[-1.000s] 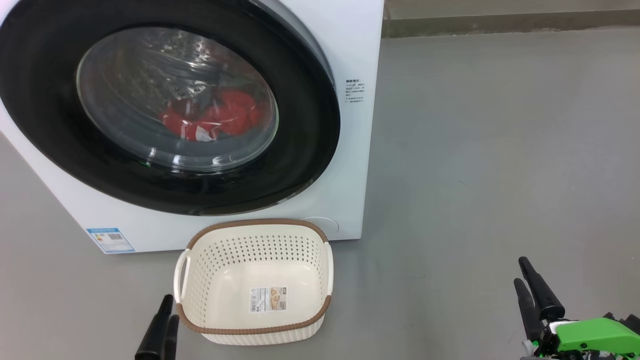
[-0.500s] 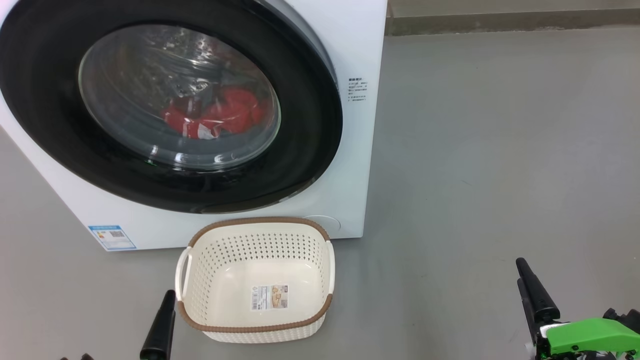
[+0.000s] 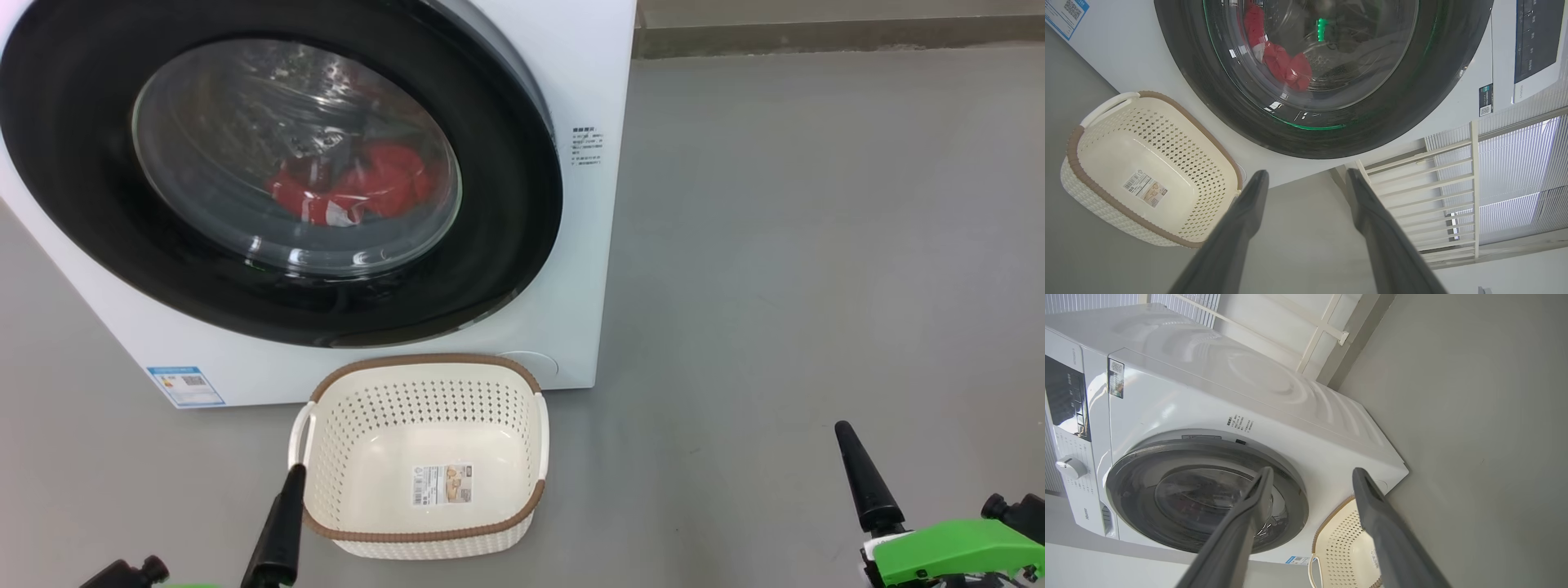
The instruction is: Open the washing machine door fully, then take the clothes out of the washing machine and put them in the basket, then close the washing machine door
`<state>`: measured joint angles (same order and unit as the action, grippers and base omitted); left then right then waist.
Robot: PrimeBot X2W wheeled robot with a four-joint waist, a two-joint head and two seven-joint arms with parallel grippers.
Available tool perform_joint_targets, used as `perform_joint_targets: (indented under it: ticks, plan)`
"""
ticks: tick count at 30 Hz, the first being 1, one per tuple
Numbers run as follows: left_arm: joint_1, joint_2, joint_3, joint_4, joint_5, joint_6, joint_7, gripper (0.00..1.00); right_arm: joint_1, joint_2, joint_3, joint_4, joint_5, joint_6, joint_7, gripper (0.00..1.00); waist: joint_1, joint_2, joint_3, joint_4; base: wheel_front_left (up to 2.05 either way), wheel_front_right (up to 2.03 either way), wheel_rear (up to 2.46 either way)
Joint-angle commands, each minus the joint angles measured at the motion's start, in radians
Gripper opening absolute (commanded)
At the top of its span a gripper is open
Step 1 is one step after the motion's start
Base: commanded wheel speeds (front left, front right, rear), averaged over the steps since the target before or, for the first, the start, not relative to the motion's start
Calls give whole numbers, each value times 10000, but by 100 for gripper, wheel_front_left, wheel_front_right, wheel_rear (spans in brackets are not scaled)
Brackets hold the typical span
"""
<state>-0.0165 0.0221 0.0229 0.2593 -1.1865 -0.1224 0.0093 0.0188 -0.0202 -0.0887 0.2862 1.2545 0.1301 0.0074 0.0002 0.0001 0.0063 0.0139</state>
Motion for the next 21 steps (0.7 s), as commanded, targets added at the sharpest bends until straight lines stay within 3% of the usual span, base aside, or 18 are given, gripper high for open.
perform_joint_targets:
  ticks: [1,21]
  plan:
    - [-56,148,23,-371,390,24,-135,100,-57,-143,74,-341,-370,2,-136,100,-1,-1,4,5,0,0,0]
    - [77,178,-278,-804,3105,296,-728,100,278,-196,358,-814,-2795,3,-725,100,-1,-1,24,91,0,0,0]
